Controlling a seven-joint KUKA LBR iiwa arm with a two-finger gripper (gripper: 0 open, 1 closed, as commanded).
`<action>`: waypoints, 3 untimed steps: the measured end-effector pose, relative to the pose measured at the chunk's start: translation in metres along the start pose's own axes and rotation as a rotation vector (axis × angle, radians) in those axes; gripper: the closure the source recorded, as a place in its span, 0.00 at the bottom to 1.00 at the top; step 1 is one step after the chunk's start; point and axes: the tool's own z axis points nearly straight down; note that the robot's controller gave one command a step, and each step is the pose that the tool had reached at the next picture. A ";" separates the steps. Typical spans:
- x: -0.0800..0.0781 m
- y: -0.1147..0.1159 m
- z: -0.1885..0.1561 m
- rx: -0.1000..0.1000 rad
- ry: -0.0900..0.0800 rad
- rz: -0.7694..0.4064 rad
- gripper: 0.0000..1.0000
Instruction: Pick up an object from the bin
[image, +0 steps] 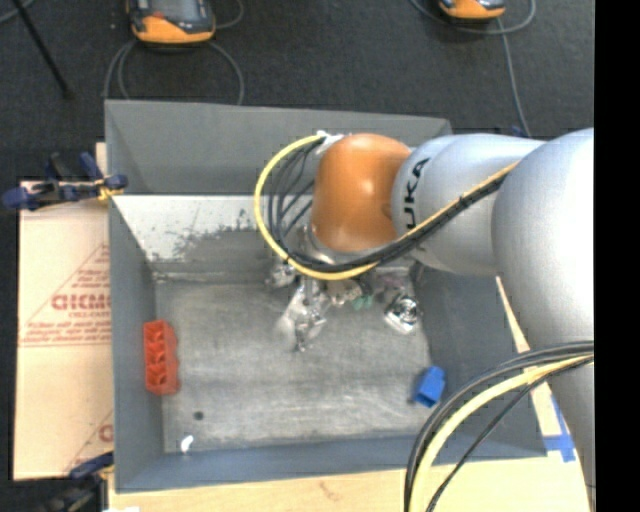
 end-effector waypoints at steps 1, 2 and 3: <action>-0.001 -0.001 -0.001 0.000 -0.002 0.007 0.00; -0.002 0.000 -0.002 0.000 -0.004 0.009 1.00; -0.005 -0.001 -0.046 0.002 -0.004 0.013 1.00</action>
Offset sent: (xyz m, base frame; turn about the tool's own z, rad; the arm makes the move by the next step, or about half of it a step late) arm 0.0000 0.0000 0.0000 0.0000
